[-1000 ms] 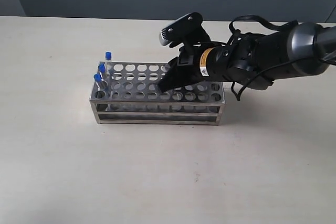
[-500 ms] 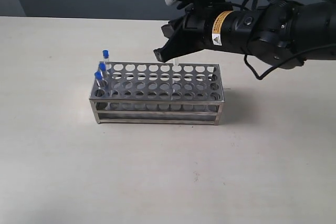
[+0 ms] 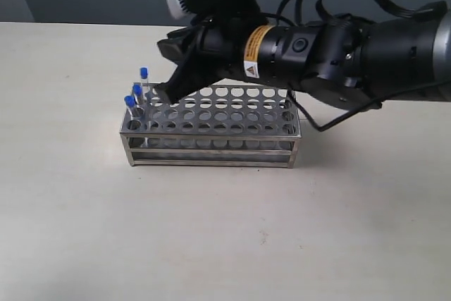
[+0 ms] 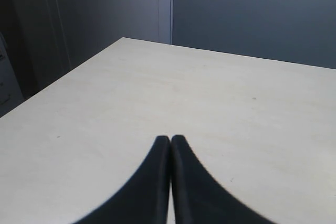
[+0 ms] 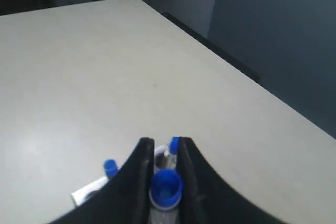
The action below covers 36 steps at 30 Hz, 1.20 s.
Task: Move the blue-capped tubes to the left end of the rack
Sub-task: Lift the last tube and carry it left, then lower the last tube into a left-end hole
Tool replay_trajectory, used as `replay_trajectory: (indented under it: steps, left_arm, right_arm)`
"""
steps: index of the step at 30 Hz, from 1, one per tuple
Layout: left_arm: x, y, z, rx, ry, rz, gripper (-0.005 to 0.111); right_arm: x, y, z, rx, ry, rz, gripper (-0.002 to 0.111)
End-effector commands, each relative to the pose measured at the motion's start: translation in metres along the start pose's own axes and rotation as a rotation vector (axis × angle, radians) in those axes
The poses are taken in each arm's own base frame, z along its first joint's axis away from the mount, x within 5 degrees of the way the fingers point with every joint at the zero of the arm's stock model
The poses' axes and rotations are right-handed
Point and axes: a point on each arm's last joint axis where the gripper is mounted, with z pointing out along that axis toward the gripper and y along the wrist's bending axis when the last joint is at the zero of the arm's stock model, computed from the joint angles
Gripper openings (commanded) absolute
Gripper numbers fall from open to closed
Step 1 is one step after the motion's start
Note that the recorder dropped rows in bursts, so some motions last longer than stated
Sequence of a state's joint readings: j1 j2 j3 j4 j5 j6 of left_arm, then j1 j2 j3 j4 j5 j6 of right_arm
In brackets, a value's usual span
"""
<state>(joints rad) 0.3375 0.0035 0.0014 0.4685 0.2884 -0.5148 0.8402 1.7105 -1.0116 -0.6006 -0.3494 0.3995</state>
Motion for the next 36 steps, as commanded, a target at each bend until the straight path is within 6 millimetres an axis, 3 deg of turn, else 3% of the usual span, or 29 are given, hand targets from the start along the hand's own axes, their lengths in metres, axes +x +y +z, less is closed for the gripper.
replay_trajectory:
  steps: [1,15,23,36]
  left_arm:
    - [0.0,0.0,0.0,-0.001,-0.004,-0.004,0.001]
    - [0.0,0.0,0.0,-0.001,-0.004,-0.004,0.001]
    - [0.0,0.0,0.0,-0.001,-0.002,-0.006,0.001]
    - [0.0,0.0,0.0,-0.001,-0.002,-0.006,0.001]
  right_arm:
    - [-0.004,0.021,0.008,-0.069,-0.035,-0.016,0.0]
    - [0.0,0.044,0.047,-0.134,-0.026,-0.012,0.0]
    - [0.024,0.05,0.061,-0.152,0.035,-0.004,0.0]
    - [0.036,0.047,0.063,-0.123,0.115,-0.031,0.0]
